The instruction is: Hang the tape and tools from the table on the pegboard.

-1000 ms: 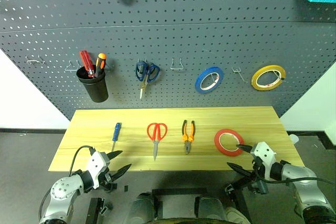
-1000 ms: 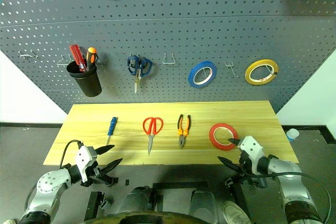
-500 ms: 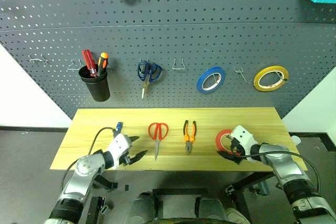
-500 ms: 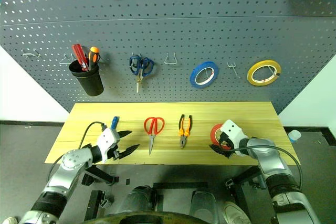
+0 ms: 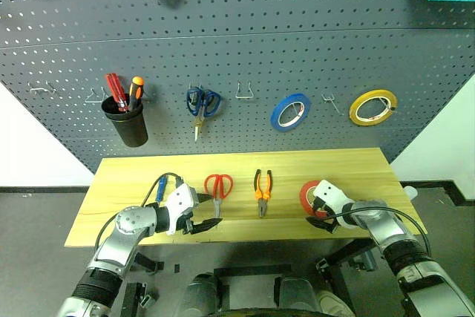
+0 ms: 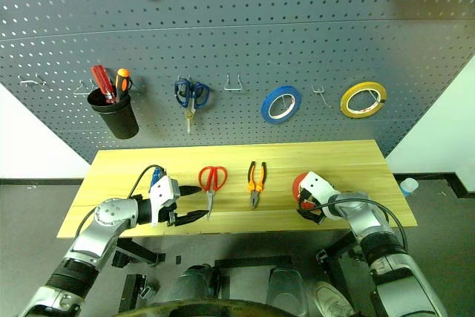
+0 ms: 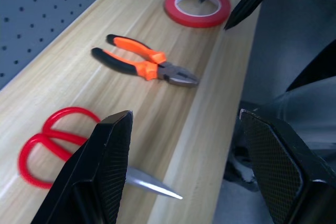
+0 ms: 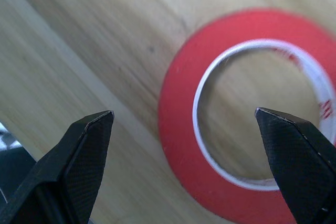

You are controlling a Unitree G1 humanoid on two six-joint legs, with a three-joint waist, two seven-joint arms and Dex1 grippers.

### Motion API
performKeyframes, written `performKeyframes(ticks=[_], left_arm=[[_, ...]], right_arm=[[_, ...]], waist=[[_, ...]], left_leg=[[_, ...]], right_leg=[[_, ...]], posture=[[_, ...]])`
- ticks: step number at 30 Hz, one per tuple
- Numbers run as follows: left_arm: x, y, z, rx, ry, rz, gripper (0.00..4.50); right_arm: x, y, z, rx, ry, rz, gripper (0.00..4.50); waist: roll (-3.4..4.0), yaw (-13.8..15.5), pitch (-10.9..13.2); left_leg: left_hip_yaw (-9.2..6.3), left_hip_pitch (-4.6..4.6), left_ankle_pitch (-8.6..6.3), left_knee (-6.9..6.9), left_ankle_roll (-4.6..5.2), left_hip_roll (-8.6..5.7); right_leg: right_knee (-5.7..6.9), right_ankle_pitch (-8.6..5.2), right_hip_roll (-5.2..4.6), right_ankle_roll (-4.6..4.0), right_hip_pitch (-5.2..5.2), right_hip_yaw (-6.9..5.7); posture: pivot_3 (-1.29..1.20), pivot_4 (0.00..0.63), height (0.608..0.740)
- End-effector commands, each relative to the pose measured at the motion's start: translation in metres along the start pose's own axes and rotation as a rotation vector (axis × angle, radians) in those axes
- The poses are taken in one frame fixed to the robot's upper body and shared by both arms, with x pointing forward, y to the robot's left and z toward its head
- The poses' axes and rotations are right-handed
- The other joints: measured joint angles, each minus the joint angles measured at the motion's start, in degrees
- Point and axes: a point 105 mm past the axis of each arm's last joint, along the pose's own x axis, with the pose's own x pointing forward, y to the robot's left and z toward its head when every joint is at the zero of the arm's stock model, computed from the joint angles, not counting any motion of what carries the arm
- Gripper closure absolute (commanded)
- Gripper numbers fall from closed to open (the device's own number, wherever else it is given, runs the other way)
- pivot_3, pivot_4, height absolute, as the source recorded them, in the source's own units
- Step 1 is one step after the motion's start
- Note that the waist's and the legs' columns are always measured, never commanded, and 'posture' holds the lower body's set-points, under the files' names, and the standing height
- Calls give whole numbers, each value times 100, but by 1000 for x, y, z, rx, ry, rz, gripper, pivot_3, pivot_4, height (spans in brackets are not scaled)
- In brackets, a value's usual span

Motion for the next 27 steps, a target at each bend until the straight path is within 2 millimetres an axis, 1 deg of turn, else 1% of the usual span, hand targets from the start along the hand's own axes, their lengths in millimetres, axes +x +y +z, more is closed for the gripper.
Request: performKeyframes(ticks=[1, 4, 5, 6, 8, 10, 15, 16, 19, 22, 23, 24, 26, 27], left_arm=[[-2, 2, 8, 29, -18, -2, 1092], [-3, 2, 8, 32, -18, 6, 1092], [-3, 2, 8, 32, -18, 8, 1048], [-3, 2, 8, 32, -17, 11, 1048], [-4, 3, 7, 33, -15, 16, 1048], [-5, 3, 7, 34, -13, 22, 1048], [-6, 4, 6, 33, -11, 27, 1048], [-6, 4, 5, 33, -11, 27, 1048], [-7, 4, 5, 35, -10, 35, 1048], [-9, 9, 8, 65, -33, 80, 1048], [-9, 12, 10, 72, -49, 104, 1048], [-10, 15, 14, 92, -73, 138, 1048], [-11, 19, 22, 98, -150, 177, 1048], [-12, 22, 26, 111, -182, 202, 1048]], right_arm=[[4, -6, 9, -13, 17, -19, 0], [7, -6, 7, -29, 50, -16, 0], [7, -6, 5, -41, 62, -18, 385], [8, -5, 3, -56, 75, -18, 595], [9, -5, 1, -73, 92, -15, 1273], [9, -4, 0, -66, 98, -8, 1931], [8, -1, 0, -40, 91, 10, 3681], [7, -1, 0, -31, 86, 14, 3844], [4, -3, 2, -25, 68, 0, 3845], [-5, -13, 11, -79, 8, -79, 3845], [-11, -17, 16, -133, -23, -123, 3845], [-17, -20, 20, -224, -48, -181, 3845], [-27, -20, 25, -427, -79, -279, 3845], [-32, -22, 27, -564, -83, -356, 3845]], waist=[[-1, -17, 0], [-1, -24, 0], [-1, -24, 1], [-1, -20, 1], [-1, -16, 1], [-2, -3, 1], [-3, 3, 0], [-3, 4, 0], [-2, 12, 0], [-2, 24, 0], [-1, 32, 1], [0, 32, 1], [6, 33, 5], [6, 29, 5]], left_leg=[[0, 1, 0, 0, 0, 0], [0, 13, 0, 0, 0, 0], [0, 19, 0, 0, 0, 0], [0, 27, 0, 0, 0, 0], [0, 40, 0, 0, 0, 0], [-1, 44, -1, 0, -1, 0], [0, 47, -1, 0, -1, 0], [0, 48, -1, 0, -1, 0], [0, 47, 0, -1, 0, 0], [0, 46, -1, -3, -1, 0], [0, 44, -1, -4, -1, 0], [0, 41, -1, -5, -1, -1], [2, 31, -1, -5, -1, -2], [4, 30, -1, -5, -1, -2]], right_leg=[[2, 0, 0, 0, 0, 1], [5, 0, 1, 0, 9, 3], [5, 0, 2, 0, 14, 4], [5, 0, 1, 0, 22, 4], [4, -2, 1, -3, 35, 5], [5, -11, 1, -20, 38, 7], [5, -11, 1, -20, 39, 11], [5, -9, 1, -18, 39, 12], [5, -6, 2, -10, 38, 12], [4, -5, 2, -8, 37, 12], [3, -5, 2, -7, 35, 12], [3, -4, 1, -4, 31, 12], [2, -3, 0, 0, 21, 14], [2, -2, 0, 0, 19, 16]], posture=[[-94, 33, 740], [-90, 33, 740], [-89, 33, 740], [-87, 32, 740], [-86, 32, 740], [-85, 31, 740], [-87, 31, 740], [-91, 30, 740], [-90, 30, 740], [-85, 29, 740], [-85, 29, 740], [-86, 29, 740], [-95, 29, 740], [-98, 29, 740]])
